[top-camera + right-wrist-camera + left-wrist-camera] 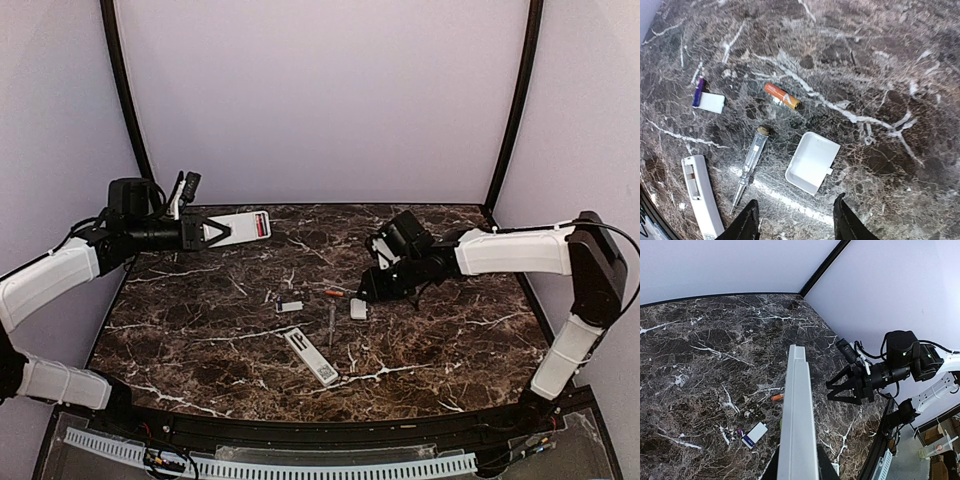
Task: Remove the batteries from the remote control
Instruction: Pick up the screwdriver from the center of the board.
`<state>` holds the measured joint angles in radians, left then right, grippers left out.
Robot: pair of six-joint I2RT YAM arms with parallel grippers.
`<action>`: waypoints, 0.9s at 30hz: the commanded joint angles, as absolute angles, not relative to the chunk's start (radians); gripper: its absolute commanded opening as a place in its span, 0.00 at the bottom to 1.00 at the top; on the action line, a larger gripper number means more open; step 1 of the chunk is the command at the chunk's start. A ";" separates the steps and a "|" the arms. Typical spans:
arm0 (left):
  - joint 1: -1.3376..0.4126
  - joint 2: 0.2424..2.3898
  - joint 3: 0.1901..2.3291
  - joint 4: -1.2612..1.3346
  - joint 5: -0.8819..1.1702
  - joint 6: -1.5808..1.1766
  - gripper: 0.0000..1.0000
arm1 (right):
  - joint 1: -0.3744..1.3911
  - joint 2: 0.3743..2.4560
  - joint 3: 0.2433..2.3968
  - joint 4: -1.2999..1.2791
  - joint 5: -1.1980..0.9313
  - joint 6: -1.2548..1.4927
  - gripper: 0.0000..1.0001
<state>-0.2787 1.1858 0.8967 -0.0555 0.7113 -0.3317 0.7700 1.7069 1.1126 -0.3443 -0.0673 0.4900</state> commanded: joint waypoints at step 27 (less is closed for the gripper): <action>-0.279 0.916 0.578 -0.133 0.667 -0.609 0.00 | 0.927 1.804 1.201 -0.266 -0.049 0.570 0.58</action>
<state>-0.2787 0.9310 0.5915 -0.1062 0.6670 -0.5995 0.8871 1.7454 1.1229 -0.2367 -0.1165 0.5011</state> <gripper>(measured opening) 0.161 0.592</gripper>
